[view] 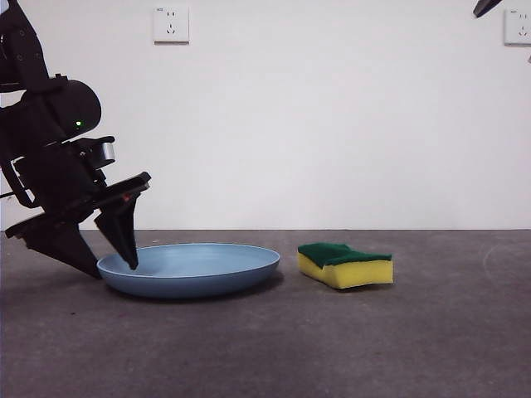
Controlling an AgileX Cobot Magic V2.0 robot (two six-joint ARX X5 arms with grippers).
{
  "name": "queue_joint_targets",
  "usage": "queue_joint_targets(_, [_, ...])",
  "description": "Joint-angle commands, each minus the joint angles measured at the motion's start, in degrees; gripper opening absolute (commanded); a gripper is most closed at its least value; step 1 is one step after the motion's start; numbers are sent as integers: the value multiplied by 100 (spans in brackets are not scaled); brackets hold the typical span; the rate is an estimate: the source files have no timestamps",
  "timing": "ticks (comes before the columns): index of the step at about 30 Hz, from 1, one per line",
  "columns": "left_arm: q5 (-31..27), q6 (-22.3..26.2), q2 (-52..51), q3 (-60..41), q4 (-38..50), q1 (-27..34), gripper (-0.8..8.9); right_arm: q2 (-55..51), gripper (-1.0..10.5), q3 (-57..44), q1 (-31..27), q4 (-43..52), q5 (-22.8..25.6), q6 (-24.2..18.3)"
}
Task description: Pick up the plate,pick up the cloth,clean the plate with the cloth
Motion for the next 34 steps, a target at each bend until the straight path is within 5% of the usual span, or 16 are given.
queue_joint_targets(1, [-24, 313, 111, -28, 20, -76, -7, 9, 406, 9, 15, 15, -2, 24])
queue_joint_targets(15, [-205, 553, -1482, -28, -162, -76, -8, 592, 333, 216, 667, 293, 164, 214])
queue_joint_targets(27, [-450, 756, -3637, -28, -1449, -76, -8, 2312, 333, 1075, 2096, 708, 2070, -103])
queue_joint_targets(34, [-459, 800, -3834, -28, -1950, -79, -8, 3884, 333, 1650, 2413, 988, 2321, -328])
